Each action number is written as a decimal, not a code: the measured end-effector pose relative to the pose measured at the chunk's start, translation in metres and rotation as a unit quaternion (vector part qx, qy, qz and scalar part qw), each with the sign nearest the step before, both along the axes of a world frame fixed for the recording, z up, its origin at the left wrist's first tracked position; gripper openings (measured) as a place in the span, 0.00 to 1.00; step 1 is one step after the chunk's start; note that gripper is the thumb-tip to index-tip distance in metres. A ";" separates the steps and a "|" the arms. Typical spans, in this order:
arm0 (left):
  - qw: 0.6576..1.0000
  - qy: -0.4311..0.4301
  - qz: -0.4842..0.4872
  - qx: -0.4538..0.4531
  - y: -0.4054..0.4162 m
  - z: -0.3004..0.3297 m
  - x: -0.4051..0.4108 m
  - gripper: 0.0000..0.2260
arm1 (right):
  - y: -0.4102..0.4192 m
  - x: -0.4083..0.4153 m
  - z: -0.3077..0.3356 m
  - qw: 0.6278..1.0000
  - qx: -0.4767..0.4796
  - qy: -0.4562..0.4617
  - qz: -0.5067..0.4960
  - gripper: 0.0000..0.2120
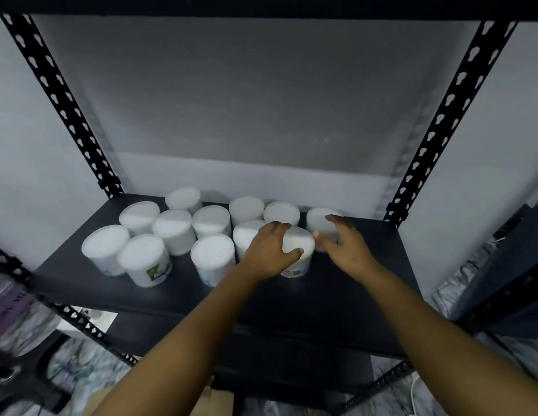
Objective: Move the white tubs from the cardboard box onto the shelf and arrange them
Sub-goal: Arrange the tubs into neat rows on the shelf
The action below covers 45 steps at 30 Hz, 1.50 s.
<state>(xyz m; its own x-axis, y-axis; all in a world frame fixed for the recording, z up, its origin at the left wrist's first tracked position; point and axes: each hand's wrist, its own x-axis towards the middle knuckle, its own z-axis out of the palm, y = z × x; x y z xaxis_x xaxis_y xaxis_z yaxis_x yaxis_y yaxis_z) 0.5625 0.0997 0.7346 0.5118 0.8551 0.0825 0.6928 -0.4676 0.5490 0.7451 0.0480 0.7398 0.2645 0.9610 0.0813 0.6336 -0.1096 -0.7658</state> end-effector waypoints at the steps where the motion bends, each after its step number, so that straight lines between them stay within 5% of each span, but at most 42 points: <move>1: 1.000 0.013 -0.003 0.004 0.001 -0.002 0.001 0.31 | 0.004 0.003 -0.002 1.000 -0.002 -0.011 -0.002 0.30; 9: 0.991 0.119 -0.028 0.054 0.006 -0.011 0.002 0.34 | 0.036 0.025 -0.013 0.994 -0.052 -0.098 0.002 0.32; 22: 0.986 0.156 -0.034 0.053 0.014 -0.022 0.006 0.32 | 0.060 0.033 -0.025 0.981 -0.145 -0.131 0.004 0.38; 45: 0.988 0.135 -0.045 0.061 0.011 -0.026 0.015 0.29 | 0.014 0.039 -0.043 0.996 -0.032 -0.061 -0.064 0.32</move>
<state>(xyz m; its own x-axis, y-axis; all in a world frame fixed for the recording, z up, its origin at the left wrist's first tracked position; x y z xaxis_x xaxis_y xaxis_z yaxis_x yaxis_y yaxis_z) 0.5774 0.1107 0.7085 0.6023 0.7976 0.0320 0.7595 -0.5849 0.2849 0.7842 0.0617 0.6973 0.3765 0.9244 0.0608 0.6995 -0.2407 -0.6728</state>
